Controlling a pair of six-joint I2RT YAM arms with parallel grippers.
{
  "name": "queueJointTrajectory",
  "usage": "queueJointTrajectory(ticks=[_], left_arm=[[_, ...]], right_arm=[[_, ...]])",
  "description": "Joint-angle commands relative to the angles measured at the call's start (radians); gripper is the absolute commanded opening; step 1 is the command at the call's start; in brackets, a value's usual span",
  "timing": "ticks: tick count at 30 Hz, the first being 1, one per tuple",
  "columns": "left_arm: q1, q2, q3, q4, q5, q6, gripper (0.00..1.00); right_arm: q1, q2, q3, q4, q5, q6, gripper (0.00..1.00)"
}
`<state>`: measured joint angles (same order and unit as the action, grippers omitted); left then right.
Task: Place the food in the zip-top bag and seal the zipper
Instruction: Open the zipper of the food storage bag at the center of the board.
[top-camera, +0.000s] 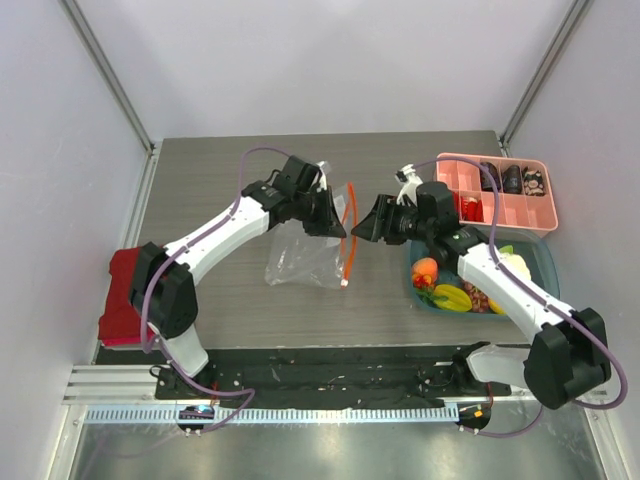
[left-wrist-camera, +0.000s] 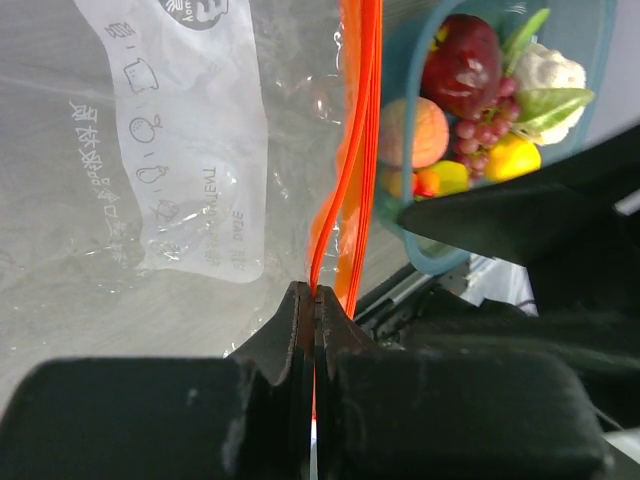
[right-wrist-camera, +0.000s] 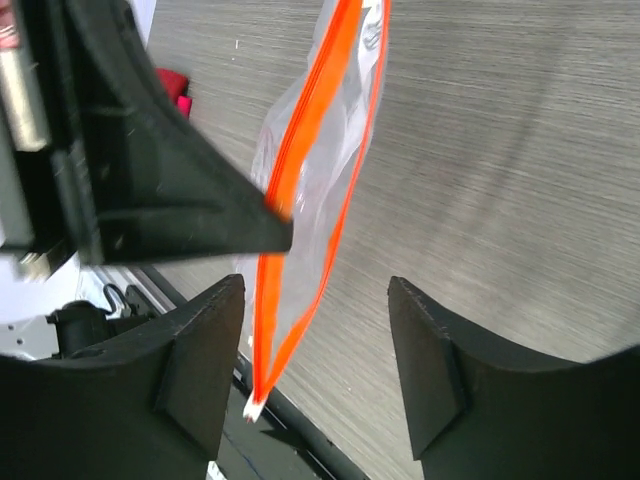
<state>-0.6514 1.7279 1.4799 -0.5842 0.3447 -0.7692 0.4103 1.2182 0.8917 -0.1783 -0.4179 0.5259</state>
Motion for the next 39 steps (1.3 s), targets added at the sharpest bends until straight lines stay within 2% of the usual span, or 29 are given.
queueJointTrajectory(ticks=[1,2,5,8,9,11,12,13,14,16,17,18,20,22,25,27,28,29,31,32,34,35,38,39], left_arm=[[-0.007,-0.068,-0.001,0.083,0.083,-0.031,0.0],[-0.007,-0.074,-0.003,0.086,0.091,-0.031,0.0],[-0.005,-0.086,-0.009,0.08,0.116,-0.031,0.0],[0.015,-0.106,-0.015,0.061,0.12,-0.03,0.0],[0.036,-0.114,-0.007,0.013,0.106,-0.003,0.0],[0.059,-0.119,0.037,-0.069,0.013,0.051,0.0],[0.076,-0.12,0.06,-0.107,-0.022,0.076,0.0],[0.093,-0.12,0.084,-0.214,-0.089,0.144,0.0],[0.102,-0.119,0.106,-0.257,-0.208,0.177,0.0],[0.12,-0.129,0.134,-0.337,-0.335,0.264,0.0],[0.125,-0.134,0.129,-0.348,-0.446,0.295,0.0],[0.13,-0.139,0.114,-0.362,-0.482,0.317,0.0],[0.147,-0.155,0.096,-0.393,-0.538,0.364,0.0],[0.154,-0.175,0.065,-0.397,-0.533,0.392,0.0],[0.153,-0.195,0.039,-0.376,-0.377,0.4,0.0],[0.141,-0.22,0.02,-0.312,-0.212,0.378,0.0],[0.13,-0.226,0.01,-0.295,-0.19,0.369,0.0],[0.102,-0.229,0.007,-0.266,-0.175,0.355,0.0],[0.081,-0.226,0.0,-0.246,-0.147,0.334,0.0],[0.075,-0.219,-0.004,-0.224,-0.132,0.305,0.0],[0.073,-0.206,-0.018,-0.212,-0.105,0.269,0.0],[0.075,-0.197,-0.027,-0.204,-0.096,0.257,0.0],[0.073,-0.163,-0.03,-0.197,-0.072,0.211,0.0],[0.073,-0.153,-0.033,-0.186,-0.064,0.197,0.0]], right_arm=[[0.002,0.049,0.03,0.122,-0.018,0.059,0.6],[0.002,0.055,0.029,0.126,-0.021,0.054,0.59],[0.001,0.078,0.023,0.123,-0.018,0.022,0.48],[0.001,0.073,0.026,0.07,-0.047,0.008,0.28],[0.001,0.072,0.032,0.01,-0.045,-0.021,0.15],[0.001,0.063,0.065,-0.074,-0.003,-0.09,0.02],[-0.002,0.06,0.076,-0.154,0.055,-0.16,0.01],[-0.007,0.053,0.094,-0.188,0.073,-0.194,0.01],[-0.014,0.055,0.104,-0.222,0.082,-0.228,0.01],[-0.036,0.06,0.134,-0.331,0.134,-0.321,0.01],[-0.045,0.063,0.139,-0.358,0.143,-0.354,0.01],[-0.06,0.066,0.147,-0.387,0.154,-0.383,0.01],[-0.074,0.084,0.168,-0.46,0.18,-0.463,0.01],[-0.094,0.095,0.181,-0.507,0.206,-0.519,0.01],[-0.102,0.109,0.204,-0.529,0.174,-0.547,0.01],[-0.102,0.107,0.229,-0.526,0.111,-0.547,0.09],[-0.103,0.109,0.239,-0.526,0.052,-0.544,0.14],[-0.102,0.109,0.248,-0.527,0.019,-0.547,0.25],[-0.102,0.106,0.279,-0.536,-0.021,-0.556,0.36],[-0.1,0.103,0.289,-0.553,-0.038,-0.567,0.49],[-0.102,0.083,0.322,-0.581,-0.047,-0.59,0.61],[-0.102,0.073,0.343,-0.619,-0.048,-0.618,0.71],[-0.116,0.037,0.389,-0.712,-0.047,-0.671,0.86],[-0.123,0.026,0.397,-0.736,-0.044,-0.703,0.88]])
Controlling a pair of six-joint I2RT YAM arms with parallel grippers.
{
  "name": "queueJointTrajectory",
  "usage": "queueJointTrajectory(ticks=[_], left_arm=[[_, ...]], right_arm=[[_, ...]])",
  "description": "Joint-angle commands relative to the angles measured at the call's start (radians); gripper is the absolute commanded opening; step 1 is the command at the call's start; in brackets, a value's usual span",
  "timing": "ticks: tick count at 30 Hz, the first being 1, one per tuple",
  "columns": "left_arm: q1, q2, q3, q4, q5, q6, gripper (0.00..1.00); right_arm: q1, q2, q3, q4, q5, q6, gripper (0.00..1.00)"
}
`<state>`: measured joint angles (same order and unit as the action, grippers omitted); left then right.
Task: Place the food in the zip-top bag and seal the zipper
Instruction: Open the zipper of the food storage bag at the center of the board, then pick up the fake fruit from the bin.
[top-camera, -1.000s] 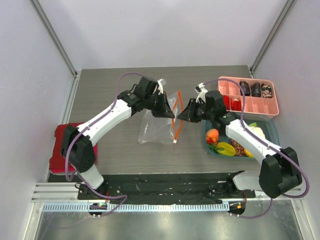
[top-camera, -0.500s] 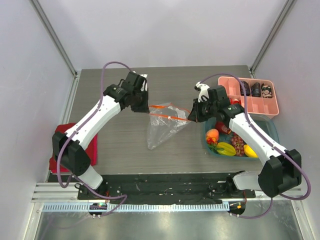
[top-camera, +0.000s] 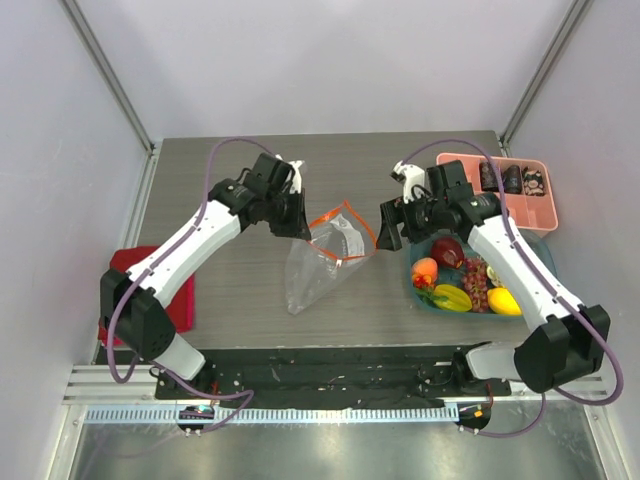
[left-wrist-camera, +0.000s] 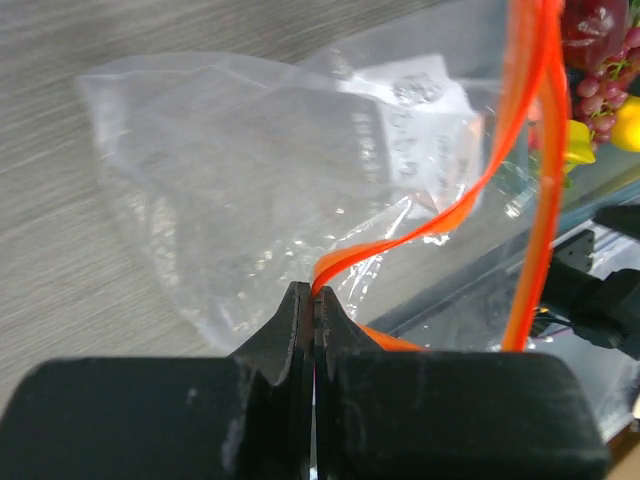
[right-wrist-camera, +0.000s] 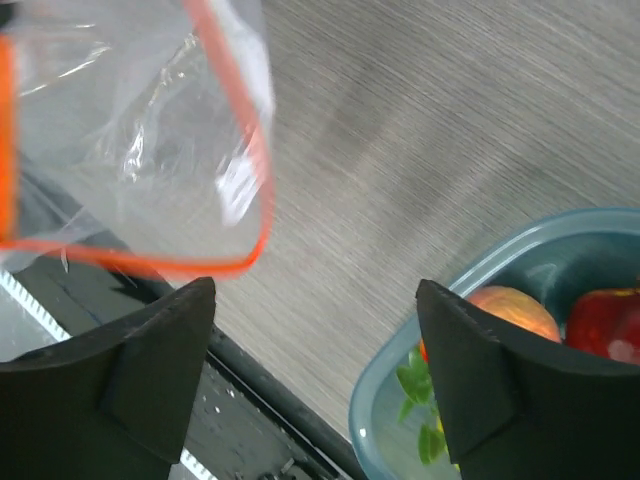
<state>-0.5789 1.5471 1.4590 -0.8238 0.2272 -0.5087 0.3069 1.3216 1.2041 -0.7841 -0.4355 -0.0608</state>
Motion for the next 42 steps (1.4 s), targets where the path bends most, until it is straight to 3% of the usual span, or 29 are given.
queueJointTrajectory(ticks=[1,8,13,23,39,42], left_arm=[[0.001,0.034,-0.014,0.058,0.06,-0.071,0.0],[-0.019,0.051,-0.019,0.087,0.063,-0.086,0.0],[-0.035,0.053,-0.025,0.104,0.075,-0.08,0.0],[-0.059,0.067,0.001,0.135,0.149,-0.068,0.0],[-0.059,0.113,0.024,0.169,0.221,-0.082,0.0],[-0.059,0.123,0.023,0.19,0.241,-0.103,0.0]], right_arm=[[-0.031,-0.097,0.09,-0.153,-0.025,-0.134,0.89],[-0.282,-0.087,0.077,-0.363,0.0,-0.315,0.89],[-0.38,-0.047,0.02,-0.337,0.162,-0.431,0.87],[-0.399,0.134,-0.018,-0.109,0.319,-0.493,0.86],[-0.39,0.274,-0.126,0.085,0.271,-0.461,0.84],[-0.385,0.277,-0.135,0.094,0.264,-0.444,0.76]])
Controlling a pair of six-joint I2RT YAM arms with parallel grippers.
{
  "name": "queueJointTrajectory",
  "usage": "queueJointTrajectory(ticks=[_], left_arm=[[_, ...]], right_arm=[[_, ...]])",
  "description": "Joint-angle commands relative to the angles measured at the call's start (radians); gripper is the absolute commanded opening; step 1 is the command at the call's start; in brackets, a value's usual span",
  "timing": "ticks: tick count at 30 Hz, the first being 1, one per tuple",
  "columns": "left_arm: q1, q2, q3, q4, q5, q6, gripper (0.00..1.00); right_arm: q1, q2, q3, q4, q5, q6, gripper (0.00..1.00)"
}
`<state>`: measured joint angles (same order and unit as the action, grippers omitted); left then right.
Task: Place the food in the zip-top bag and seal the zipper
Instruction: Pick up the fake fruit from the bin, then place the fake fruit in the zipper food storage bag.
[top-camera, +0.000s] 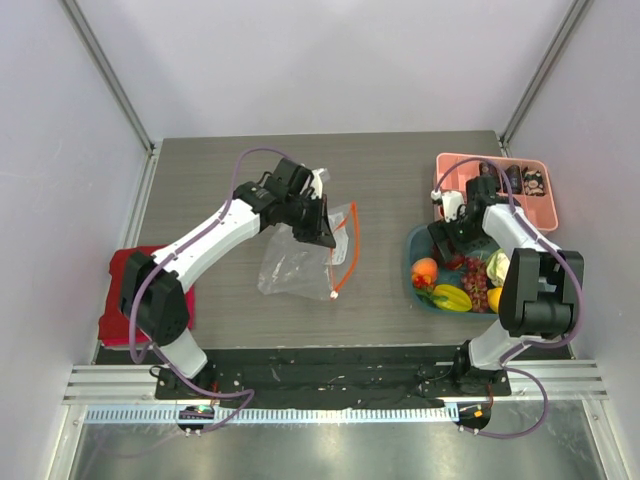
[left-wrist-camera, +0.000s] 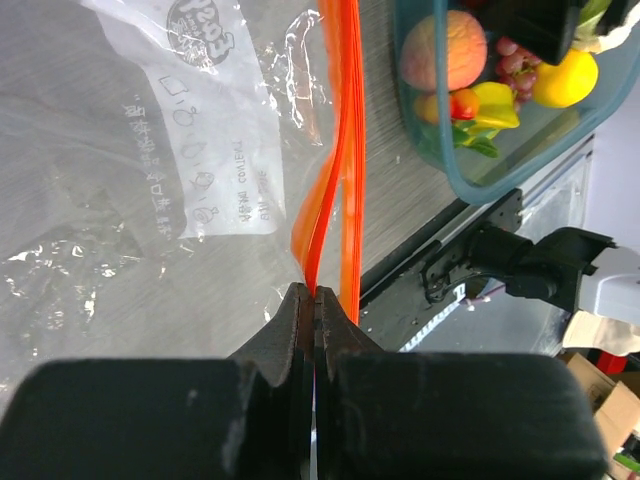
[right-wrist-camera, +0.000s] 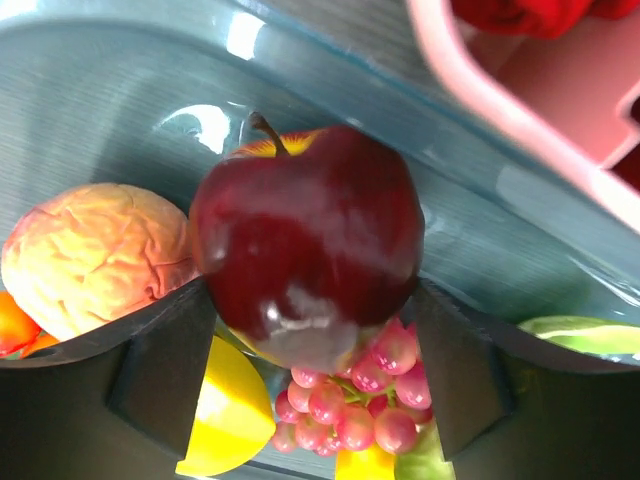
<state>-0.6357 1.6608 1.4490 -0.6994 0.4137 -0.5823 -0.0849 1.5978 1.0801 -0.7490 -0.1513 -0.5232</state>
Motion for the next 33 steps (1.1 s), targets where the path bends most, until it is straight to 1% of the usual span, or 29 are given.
queueJointTrajectory(ticks=[1,2,3,6,7,9,10,11,12,13,14,15,16,18,19,20,21,22,23,24,25,26,29,33], left_arm=[[-0.002,0.013,0.033,0.072,0.066,-0.037,0.0],[-0.002,0.02,0.033,0.08,0.071,-0.056,0.0],[-0.002,0.024,0.034,0.096,0.079,-0.066,0.0],[-0.001,0.031,0.036,0.141,0.109,-0.105,0.0],[-0.002,0.031,0.034,0.156,0.118,-0.114,0.0],[-0.002,0.027,0.027,0.207,0.132,-0.145,0.0],[-0.002,0.025,0.024,0.224,0.149,-0.158,0.0],[-0.002,0.025,0.024,0.242,0.154,-0.169,0.0],[-0.002,0.025,0.027,0.253,0.158,-0.18,0.0],[-0.001,0.028,0.031,0.274,0.162,-0.204,0.0],[-0.002,0.034,0.034,0.279,0.174,-0.215,0.0],[-0.002,0.039,0.048,0.281,0.183,-0.224,0.01],[-0.002,0.051,0.053,0.281,0.186,-0.24,0.0],[-0.001,0.06,0.062,0.29,0.206,-0.258,0.0],[0.002,0.068,0.063,0.304,0.215,-0.275,0.0],[0.005,0.073,0.065,0.316,0.236,-0.286,0.0],[0.005,0.076,0.065,0.333,0.249,-0.3,0.0],[0.007,0.082,0.068,0.346,0.261,-0.327,0.0],[0.011,0.083,0.073,0.38,0.273,-0.336,0.0],[0.013,0.088,0.079,0.385,0.296,-0.344,0.0],[0.013,0.094,0.094,0.388,0.303,-0.347,0.0],[0.014,0.096,0.099,0.391,0.306,-0.349,0.0],[0.021,0.09,0.093,0.443,0.327,-0.387,0.0],[0.034,0.071,0.067,0.526,0.347,-0.455,0.0]], right_arm=[[0.007,-0.001,-0.011,0.05,-0.022,0.02,0.73],[0.007,-0.009,-0.006,0.045,-0.028,0.02,0.68],[0.007,-0.018,-0.003,0.039,-0.033,0.025,0.54],[0.007,-0.068,0.036,-0.012,-0.054,0.043,0.37],[0.007,-0.099,0.078,-0.053,-0.062,0.049,0.34],[0.004,-0.131,0.125,-0.082,-0.1,0.083,0.28],[0.004,-0.166,0.179,-0.119,-0.12,0.095,0.27],[0.004,-0.179,0.21,-0.139,-0.149,0.109,0.25],[0.004,-0.194,0.239,-0.159,-0.216,0.138,0.23],[0.004,-0.206,0.292,-0.194,-0.264,0.153,0.22],[0.004,-0.235,0.313,-0.205,-0.308,0.172,0.21],[0.004,-0.249,0.331,-0.213,-0.415,0.195,0.19],[0.004,-0.265,0.351,-0.207,-0.465,0.239,0.19],[0.014,-0.306,0.357,-0.173,-0.552,0.314,0.19],[0.023,-0.32,0.351,-0.127,-0.611,0.398,0.19],[0.034,-0.34,0.345,-0.098,-0.634,0.437,0.19],[0.072,-0.351,0.336,-0.032,-0.645,0.475,0.18],[0.085,-0.361,0.302,0.006,-0.651,0.561,0.19],[0.129,-0.371,0.285,0.042,-0.651,0.598,0.18],[0.152,-0.384,0.267,0.08,-0.648,0.641,0.19],[0.206,-0.389,0.238,0.153,-0.631,0.702,0.19],[0.229,-0.391,0.224,0.181,-0.623,0.728,0.18],[0.269,-0.383,0.166,0.235,-0.622,0.788,0.18],[0.28,-0.387,0.055,0.24,-0.584,0.775,0.15]])
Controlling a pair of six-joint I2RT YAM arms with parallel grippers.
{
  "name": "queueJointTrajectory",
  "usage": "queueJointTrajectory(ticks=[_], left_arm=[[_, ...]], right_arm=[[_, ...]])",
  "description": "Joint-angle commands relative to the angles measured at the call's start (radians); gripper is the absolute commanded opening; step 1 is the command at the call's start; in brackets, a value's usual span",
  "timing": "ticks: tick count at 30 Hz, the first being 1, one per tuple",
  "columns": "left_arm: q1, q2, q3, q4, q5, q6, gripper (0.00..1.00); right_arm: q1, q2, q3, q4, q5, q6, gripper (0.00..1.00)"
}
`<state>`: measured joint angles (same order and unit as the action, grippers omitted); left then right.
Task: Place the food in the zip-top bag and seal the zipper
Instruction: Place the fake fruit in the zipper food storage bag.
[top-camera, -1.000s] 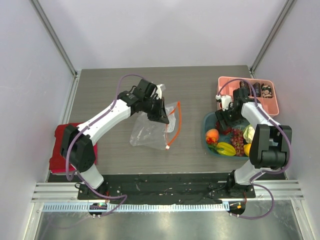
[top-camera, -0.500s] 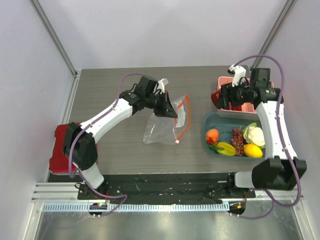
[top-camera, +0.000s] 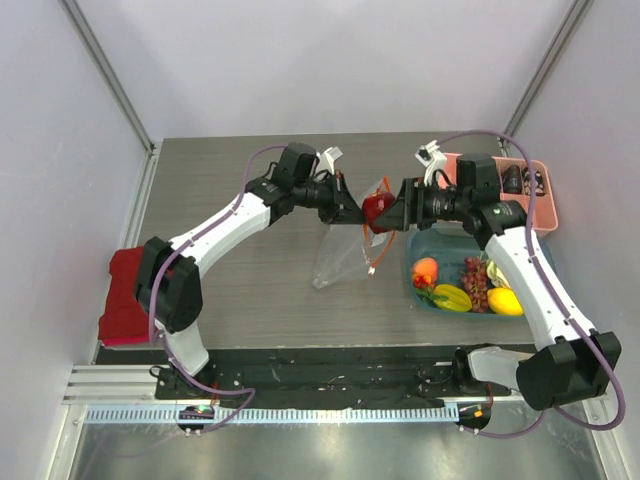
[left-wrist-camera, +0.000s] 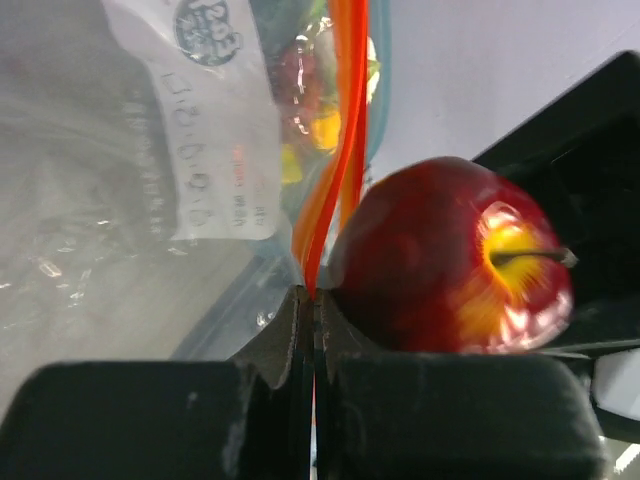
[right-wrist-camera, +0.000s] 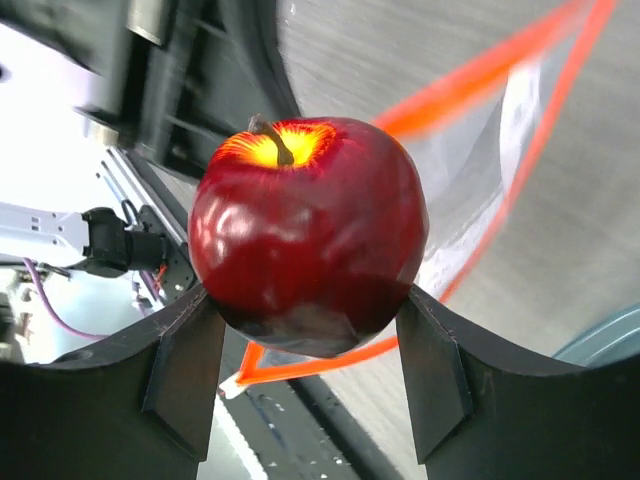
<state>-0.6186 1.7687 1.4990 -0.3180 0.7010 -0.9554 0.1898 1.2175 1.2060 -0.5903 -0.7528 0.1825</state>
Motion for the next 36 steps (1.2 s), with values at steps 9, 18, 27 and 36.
queueJointTrajectory(ticks=[9,18,27,36], left_arm=[[0.023,-0.054,-0.014,0.203,0.086,-0.134,0.0],[0.025,-0.049,-0.017,0.258,0.132,-0.152,0.0],[0.048,-0.057,-0.063,0.228,0.138,-0.126,0.0],[0.051,-0.063,-0.083,0.204,0.134,-0.097,0.0]], right_arm=[[0.045,0.034,-0.086,-0.015,0.131,-0.035,0.11],[0.158,0.036,0.074,-0.158,0.265,-0.253,0.85],[0.154,-0.039,0.15,-0.333,0.297,-0.353,1.0],[-0.177,-0.088,-0.002,-0.417,0.241,-0.478,0.99]])
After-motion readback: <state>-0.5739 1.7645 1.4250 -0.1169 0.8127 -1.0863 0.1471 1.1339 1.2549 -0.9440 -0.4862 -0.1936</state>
